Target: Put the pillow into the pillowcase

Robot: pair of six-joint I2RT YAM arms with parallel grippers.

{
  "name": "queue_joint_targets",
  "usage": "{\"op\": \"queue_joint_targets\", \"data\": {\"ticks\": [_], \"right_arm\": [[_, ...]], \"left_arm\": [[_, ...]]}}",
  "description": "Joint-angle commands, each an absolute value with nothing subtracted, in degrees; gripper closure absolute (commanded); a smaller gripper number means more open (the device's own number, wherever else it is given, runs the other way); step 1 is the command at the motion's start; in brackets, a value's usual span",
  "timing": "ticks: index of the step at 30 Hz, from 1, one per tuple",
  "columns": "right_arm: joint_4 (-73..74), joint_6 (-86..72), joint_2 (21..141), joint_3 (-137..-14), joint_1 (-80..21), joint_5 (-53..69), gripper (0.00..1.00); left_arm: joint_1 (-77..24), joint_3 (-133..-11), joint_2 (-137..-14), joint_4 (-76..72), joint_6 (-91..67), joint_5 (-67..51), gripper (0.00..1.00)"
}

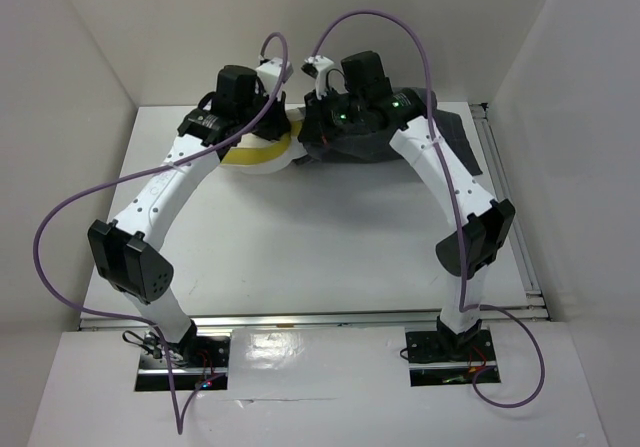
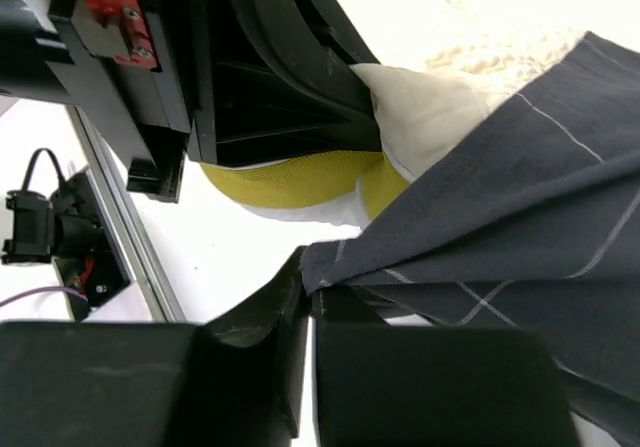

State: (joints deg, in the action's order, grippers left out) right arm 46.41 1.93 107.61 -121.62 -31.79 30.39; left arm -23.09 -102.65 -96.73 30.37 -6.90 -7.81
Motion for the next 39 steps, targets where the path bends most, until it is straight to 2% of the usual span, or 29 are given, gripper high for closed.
{"op": "queue_joint_targets", "data": {"ticks": [1, 2, 4, 5, 6, 11, 15, 16, 18, 20, 23, 26, 27, 33, 39], "right_arm": [[43.9, 0.8, 106.4, -126.0, -35.1, 33.8, 0.81], [43.9, 0.8, 105.4, -125.3, -34.5, 32.8, 0.55], [43.9, 1.4, 103.5, -124.6, -33.8, 30.9, 0.33], [43.3, 1.4, 102.8, -124.6, -33.8, 27.6, 0.18], [42.7, 1.4, 101.7, -124.1, -33.8, 25.9, 0.16], [35.3, 2.0, 96.4, -118.5, -31.6, 11.9, 0.14], [28.7, 3.2, 93.3, -113.7, -28.0, 7.2, 0.14], [28.7, 3.9, 93.3, -113.7, -26.7, 7.2, 0.14], [29.2, 3.9, 95.2, -113.7, -25.9, 6.2, 0.14], [30.8, 3.9, 96.7, -114.8, -25.1, 6.7, 0.16], [33.0, 3.3, 99.0, -115.8, -24.6, 7.3, 0.16], [35.1, 3.3, 100.6, -115.8, -24.6, 9.8, 0.16], [35.2, 3.3, 100.6, -115.8, -24.6, 11.7, 0.16], [36.4, 3.9, 100.6, -113.9, -24.6, 17.7, 0.17], [37.4, 5.3, 101.2, -112.1, -24.6, 20.2, 0.17]], "left_arm": [[-23.3, -103.1, -94.9, 21.8, -8.1, -11.3, 1.00], [-23.3, -100.1, -94.3, 22.6, -6.7, -11.9, 1.00], [-24.2, -96.2, -92.6, 23.9, -5.3, -13.6, 1.00], [-25.1, -91.5, -90.5, 23.9, -4.2, -14.3, 1.00], [-26.6, -88.9, -89.2, 23.9, -1.9, -14.3, 1.00], [-30.5, -73.2, -82.4, 23.9, 6.1, -17.0, 1.00], [-32.1, -68.9, -79.4, 25.3, 12.2, -19.2, 1.00], [-33.0, -68.9, -79.4, 28.3, 16.7, -21.1, 0.89], [-34.7, -68.4, -78.8, 31.4, 22.0, -25.1, 0.58], [-35.3, -68.4, -77.5, 33.1, 23.7, -24.4, 0.37], [-35.9, -69.4, -76.9, 31.8, 22.9, -18.9, 0.26], [-34.2, -71.8, -76.4, 27.4, 16.5, -10.8, 0.04], [-32.9, -73.4, -77.0, 25.4, 15.0, -8.0, 0.00], [-18.3, -83.3, -89.6, 30.5, 5.2, -9.4, 0.00], [-7.3, -96.3, -104.6, 40.1, 1.8, -21.9, 0.00]]}}
